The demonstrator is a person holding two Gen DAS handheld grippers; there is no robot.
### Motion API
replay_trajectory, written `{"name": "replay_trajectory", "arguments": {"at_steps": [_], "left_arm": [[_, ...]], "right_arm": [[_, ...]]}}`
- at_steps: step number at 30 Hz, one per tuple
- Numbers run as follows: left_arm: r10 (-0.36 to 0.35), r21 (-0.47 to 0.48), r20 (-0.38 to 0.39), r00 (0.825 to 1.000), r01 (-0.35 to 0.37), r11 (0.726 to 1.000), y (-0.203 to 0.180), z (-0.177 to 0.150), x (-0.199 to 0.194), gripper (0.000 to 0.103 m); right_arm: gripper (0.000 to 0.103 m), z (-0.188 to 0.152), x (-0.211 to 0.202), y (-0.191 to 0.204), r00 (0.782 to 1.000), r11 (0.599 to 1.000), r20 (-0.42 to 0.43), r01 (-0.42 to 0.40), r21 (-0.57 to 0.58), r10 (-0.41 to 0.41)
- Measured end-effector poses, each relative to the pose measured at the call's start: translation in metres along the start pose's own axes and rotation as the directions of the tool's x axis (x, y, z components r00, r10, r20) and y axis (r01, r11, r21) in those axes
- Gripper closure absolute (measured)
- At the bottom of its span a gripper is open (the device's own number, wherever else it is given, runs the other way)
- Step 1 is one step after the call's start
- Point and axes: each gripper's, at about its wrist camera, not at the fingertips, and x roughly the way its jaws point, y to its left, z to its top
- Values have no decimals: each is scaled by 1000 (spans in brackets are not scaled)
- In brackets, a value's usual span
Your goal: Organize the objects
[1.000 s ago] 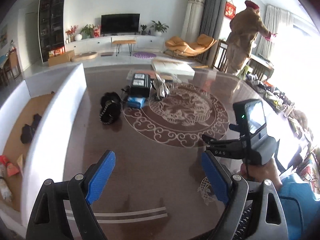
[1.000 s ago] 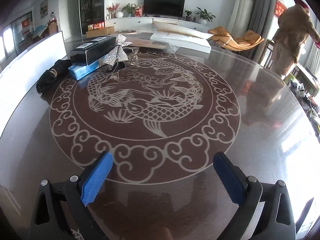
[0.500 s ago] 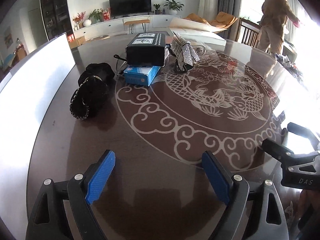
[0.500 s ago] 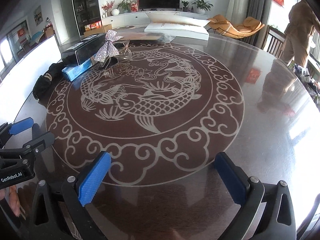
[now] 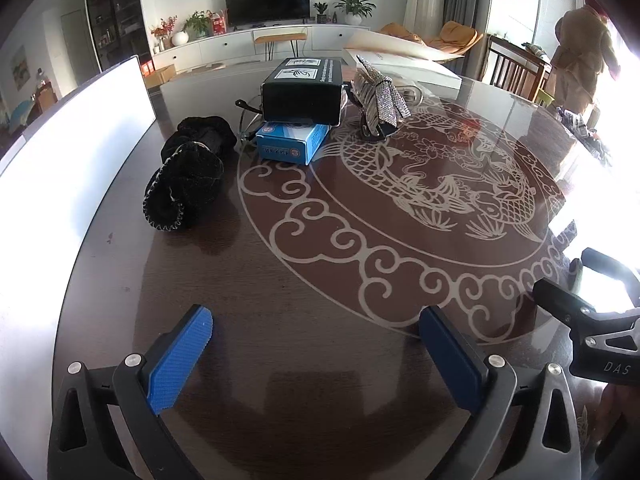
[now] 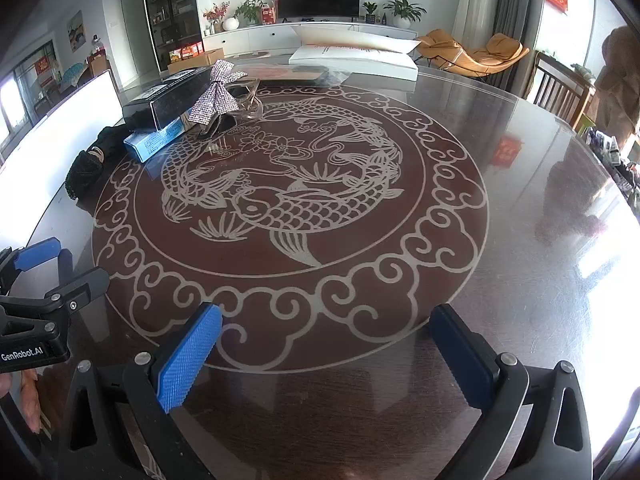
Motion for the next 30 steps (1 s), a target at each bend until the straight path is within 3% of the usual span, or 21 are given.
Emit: {"name": "replay_trajectory", "arguments": {"at_steps": [30], "left_arm": [[0,-1,1,1000,0,1000,0,-1,-1,0]], "right_arm": [[0,-2,0,-1,1000,1000,0,0,0,0]]}}
